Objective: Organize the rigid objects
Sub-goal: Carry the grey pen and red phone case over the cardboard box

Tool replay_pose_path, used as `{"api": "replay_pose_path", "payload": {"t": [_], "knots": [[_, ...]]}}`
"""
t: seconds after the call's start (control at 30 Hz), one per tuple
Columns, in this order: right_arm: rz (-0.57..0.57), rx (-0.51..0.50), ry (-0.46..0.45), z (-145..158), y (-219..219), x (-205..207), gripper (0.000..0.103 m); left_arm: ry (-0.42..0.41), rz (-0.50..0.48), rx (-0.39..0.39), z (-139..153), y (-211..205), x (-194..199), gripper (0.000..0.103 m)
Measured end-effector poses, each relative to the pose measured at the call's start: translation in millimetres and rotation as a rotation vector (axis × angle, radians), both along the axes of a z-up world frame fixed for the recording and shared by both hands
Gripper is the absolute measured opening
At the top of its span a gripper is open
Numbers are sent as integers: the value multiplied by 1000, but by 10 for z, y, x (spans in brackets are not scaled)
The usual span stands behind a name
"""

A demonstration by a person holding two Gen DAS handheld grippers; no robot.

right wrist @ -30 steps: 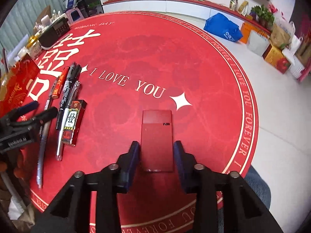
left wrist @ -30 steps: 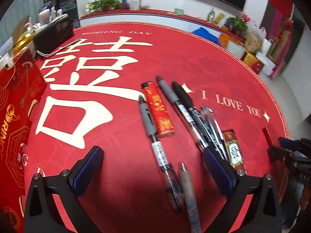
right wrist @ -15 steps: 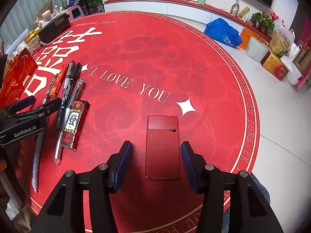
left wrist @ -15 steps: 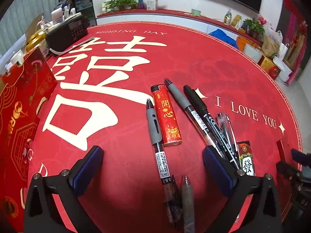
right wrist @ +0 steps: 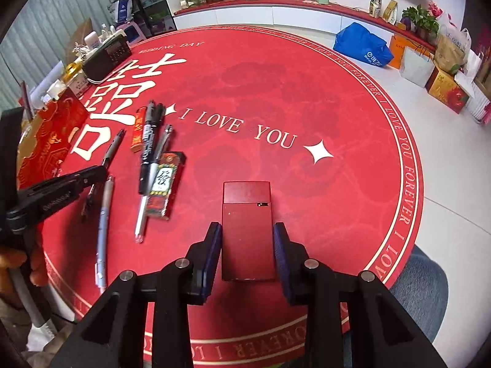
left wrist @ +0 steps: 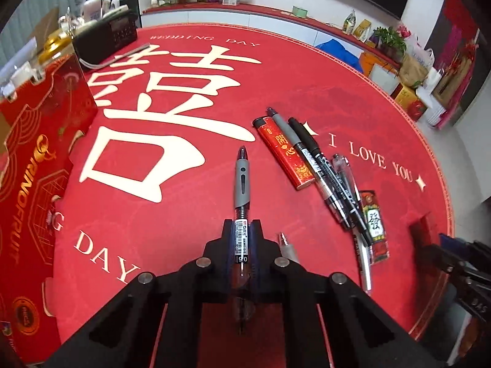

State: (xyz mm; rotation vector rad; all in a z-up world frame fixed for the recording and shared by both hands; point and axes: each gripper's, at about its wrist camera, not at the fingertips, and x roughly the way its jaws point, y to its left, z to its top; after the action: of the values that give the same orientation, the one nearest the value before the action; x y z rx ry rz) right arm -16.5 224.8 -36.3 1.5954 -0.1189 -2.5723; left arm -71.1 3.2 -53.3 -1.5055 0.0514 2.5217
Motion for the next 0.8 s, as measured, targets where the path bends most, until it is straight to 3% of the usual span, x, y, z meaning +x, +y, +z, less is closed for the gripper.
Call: {"api": "replay_pose_path", "payload": {"t": [0.03, 0.1, 0.13, 0.17, 0.23, 0.3, 0.37, 0.43, 0.53, 0.8], "knots": [[-1, -4, -1, -1, -3, 10, 35, 8, -4, -22, -2, 39, 5, 11], [-3, -13, -3, 7, -5, 28, 35, 23, -38, -79, -9, 162, -12, 26], [-5, -22, -2, 16, -2, 37, 35, 31, -42, -100, -13, 199, -29, 44], [-5, -27, 0, 26, 1, 42, 35, 39, -39, -122, -17, 223, -54, 55], [-6, -30, 6, 56, -7, 52, 35, 37, -36, -115, -22, 221, -113, 56], [-6, -34, 12, 86, -8, 61, 35, 21, -46, -99, -21, 207, -130, 51], [-13, -38, 22, 113, -6, 75, 35, 19, -94, -98, 0, 265, -87, 10], [-22, -48, 36, 146, -5, 101, 35, 7, -112, -105, 18, 296, -14, 10], [-28, -59, 71, 225, -14, 172, 35, -8, -79, -16, 71, 213, 125, 10], [3, -119, 154, 478, -172, 287, 35, 134, -3, 51, 556, 34, 520, 10]]}}
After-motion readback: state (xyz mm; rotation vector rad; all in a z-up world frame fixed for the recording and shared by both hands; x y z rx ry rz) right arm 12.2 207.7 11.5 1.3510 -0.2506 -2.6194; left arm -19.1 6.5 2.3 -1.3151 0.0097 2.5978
